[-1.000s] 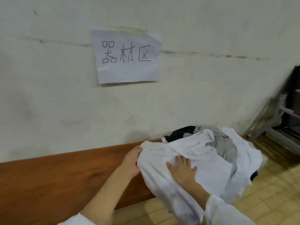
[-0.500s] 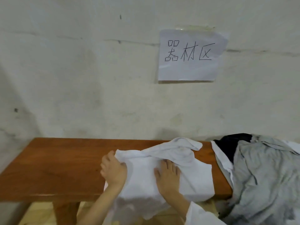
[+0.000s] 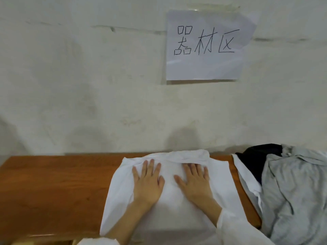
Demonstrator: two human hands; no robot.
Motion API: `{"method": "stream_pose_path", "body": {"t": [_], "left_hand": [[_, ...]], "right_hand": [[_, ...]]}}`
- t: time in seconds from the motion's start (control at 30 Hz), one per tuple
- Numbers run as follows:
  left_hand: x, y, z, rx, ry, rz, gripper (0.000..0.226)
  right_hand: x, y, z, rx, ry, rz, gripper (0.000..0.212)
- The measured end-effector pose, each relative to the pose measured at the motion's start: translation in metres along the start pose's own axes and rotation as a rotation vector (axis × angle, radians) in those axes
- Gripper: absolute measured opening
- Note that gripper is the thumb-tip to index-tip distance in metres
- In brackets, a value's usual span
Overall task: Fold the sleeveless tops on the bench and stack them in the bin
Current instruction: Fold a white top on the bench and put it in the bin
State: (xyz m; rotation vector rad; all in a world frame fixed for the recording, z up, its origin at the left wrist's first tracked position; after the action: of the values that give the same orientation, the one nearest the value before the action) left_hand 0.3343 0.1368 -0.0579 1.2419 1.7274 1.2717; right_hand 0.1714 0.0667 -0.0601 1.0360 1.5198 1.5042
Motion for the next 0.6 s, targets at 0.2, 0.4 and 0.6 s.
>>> {"method": "stream_pose_path", "body": {"t": [0.2, 0.4, 0.6], "left_hand": [[-0.020, 0.003, 0.000, 0.128, 0.018, -0.048, 0.069], [0.017, 0.003, 0.007, 0.089, 0.257, -0.122, 0.066], [0.050, 0.007, 0.024, 0.135, 0.341, -0.064, 0.068]], "right_hand": [[-0.030, -0.002, 0.002, -0.025, 0.079, -0.018, 0.104], [0.008, 0.006, -0.006, -0.057, -0.199, -0.060, 0.059], [0.043, 0.002, -0.007, -0.063, -0.083, 0.052, 0.090]]}}
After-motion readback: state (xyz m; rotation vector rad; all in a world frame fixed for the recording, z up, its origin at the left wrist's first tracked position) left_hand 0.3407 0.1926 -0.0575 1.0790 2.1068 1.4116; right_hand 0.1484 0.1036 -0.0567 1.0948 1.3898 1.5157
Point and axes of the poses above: each hand's wrist, its own x-axis away from the middle knuckle, its own y-axis out of the back of the hand, z = x × y, the point moved 3 cm from there along -x, towards the middle knuckle, and after that the axes turned 11 degrees about x, right-handed, at the moved point
